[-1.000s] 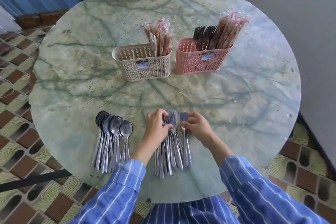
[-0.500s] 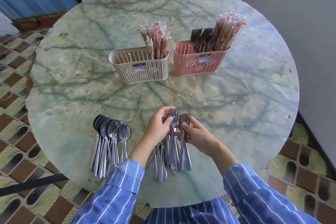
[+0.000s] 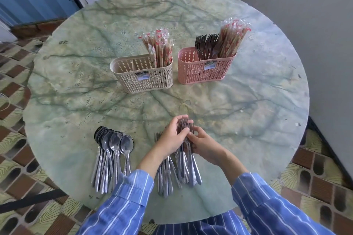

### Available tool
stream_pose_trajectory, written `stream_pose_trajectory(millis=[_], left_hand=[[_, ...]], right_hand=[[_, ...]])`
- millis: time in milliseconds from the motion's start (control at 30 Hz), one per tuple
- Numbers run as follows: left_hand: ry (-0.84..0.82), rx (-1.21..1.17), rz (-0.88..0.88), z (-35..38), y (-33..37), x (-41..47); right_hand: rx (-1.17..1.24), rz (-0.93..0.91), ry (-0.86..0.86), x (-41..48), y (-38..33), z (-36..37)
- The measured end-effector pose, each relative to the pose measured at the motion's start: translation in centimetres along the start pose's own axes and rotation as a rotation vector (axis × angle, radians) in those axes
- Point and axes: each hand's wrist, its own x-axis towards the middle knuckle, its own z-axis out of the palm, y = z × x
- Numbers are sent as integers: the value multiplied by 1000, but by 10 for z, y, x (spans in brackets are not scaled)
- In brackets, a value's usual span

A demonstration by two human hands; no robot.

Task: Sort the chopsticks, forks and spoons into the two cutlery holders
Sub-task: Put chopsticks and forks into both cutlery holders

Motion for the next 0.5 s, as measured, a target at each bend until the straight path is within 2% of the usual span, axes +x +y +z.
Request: stream_pose_trajectory(millis=[200,300,400,500], left_hand=[[17,-17,-6,4,16,8],[85,-17,26,5,33,18],[135,-109,76,8,56,26],[105,-184,123,12,81,35]], right_hand=[[-45,-19,-38,-5,-2,-7],[-255,-52,-100,-13,-8,-10],[-558,-64,-63,-17,-22,-16],[-605,-120,7,-17,-43,-23]])
